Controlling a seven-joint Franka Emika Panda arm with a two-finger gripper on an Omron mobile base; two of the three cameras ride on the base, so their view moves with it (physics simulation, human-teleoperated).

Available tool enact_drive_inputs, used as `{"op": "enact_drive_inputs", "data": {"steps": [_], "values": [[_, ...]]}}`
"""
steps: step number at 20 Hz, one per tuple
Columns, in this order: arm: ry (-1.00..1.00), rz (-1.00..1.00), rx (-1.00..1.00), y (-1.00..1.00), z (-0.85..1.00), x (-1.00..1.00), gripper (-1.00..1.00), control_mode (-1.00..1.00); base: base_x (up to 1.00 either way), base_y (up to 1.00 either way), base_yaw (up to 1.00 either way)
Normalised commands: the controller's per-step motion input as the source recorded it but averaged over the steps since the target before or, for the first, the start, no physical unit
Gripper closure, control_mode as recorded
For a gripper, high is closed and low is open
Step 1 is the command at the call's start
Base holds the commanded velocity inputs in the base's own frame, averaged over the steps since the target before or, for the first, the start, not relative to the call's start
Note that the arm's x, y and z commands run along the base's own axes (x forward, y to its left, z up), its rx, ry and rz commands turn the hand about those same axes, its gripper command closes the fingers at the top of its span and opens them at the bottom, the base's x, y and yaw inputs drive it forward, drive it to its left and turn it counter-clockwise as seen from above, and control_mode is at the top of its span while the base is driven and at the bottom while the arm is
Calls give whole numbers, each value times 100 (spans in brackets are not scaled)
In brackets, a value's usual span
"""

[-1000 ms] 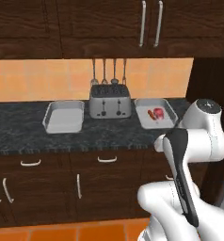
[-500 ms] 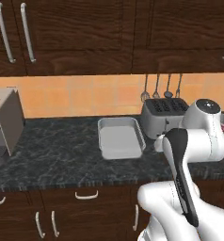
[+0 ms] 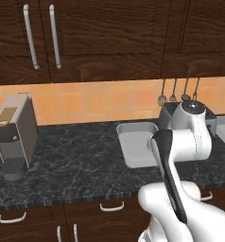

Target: Place one carrot and one steak in each tupperware on the nearby counter, to pack two identical lunches.

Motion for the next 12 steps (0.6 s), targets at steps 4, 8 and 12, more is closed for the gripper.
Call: {"op": "enact_drive_inputs", "data": {"steps": [4,8,12], "values": [[0,-4,-1,5,-37,100,100,-100,0,0,0],[0,-1,0,11,-40,100,100,-100,0,0,0],[4,-1,0,35,-36,94,100,-100,0,0,0]]}}
